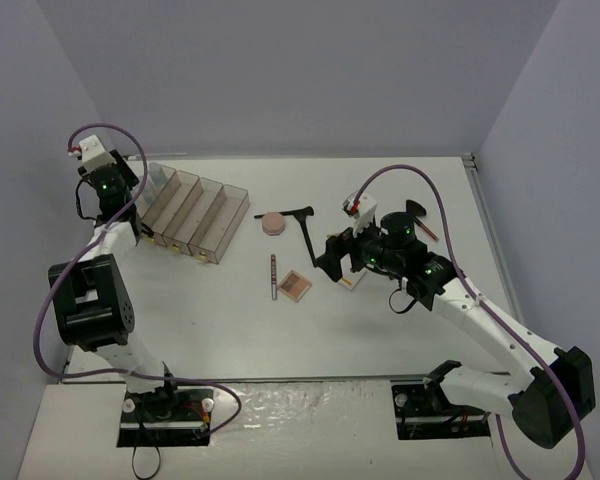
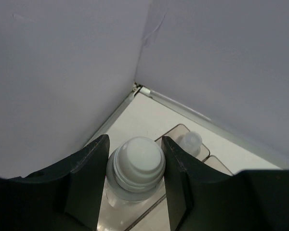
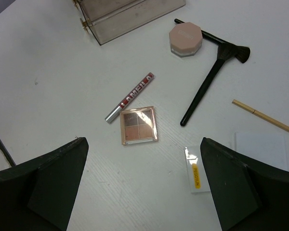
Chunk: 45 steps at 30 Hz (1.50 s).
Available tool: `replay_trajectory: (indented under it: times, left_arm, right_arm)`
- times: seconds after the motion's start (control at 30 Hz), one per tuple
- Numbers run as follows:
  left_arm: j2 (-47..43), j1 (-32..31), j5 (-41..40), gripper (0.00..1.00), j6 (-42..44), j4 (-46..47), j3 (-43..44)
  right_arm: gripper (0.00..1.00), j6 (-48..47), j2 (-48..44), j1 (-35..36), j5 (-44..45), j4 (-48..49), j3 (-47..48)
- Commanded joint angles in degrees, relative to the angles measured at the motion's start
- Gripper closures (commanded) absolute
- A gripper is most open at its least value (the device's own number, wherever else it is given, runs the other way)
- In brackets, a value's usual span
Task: Organize the makeup
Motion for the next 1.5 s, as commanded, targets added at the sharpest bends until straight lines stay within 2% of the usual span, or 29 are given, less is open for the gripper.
replay_trajectory:
  times: [0.0, 0.43, 1.1, 1.2, 1.3, 1.43, 1.47]
  left_arm:
    - [-0.51, 0.83, 0.97, 1.00, -1.50, 12.29, 7.58]
    - [2.73, 0.92, -0.43, 1.00, -3.87, 12.92, 4.65]
    - [8.66, 1.60, 1.69, 0.99, -5.11, 15.55, 1.05]
    - [7.93, 1.54, 2.06, 0.84, -4.52, 14.95, 0.55]
    - [7.07, 1.54, 2.55, 0.53, -3.59, 13.06, 0.78]
    - [4.57, 1.54, 2.30, 0.25, -2.58, 9.58, 1.19]
    - [3.54, 1.54, 2.34, 0.21, -2.34, 7.88, 1.62]
  right_arm:
    - [0.00, 0.31, 1.32, -0.04, -1.99, 3.36, -0.10]
    - [0.00, 0.01, 1.73, -0.15, -0.73, 3.29, -0.55]
    - [0.00, 0.24, 2.30, -0.15, -1.54, 2.92, -1.34]
    - [0.00, 0.31, 1.80, -0.15, -1.74, 2.85, -1.48]
    - [0.00, 0.39, 1.33, -0.15, -1.39, 2.76, -2.02]
    - [0.00, 1.02, 0.11, -0.15, -1.56, 2.39, -2.02]
    - [0.00, 1.10, -0.56, -0.15, -1.60, 2.23, -1.98]
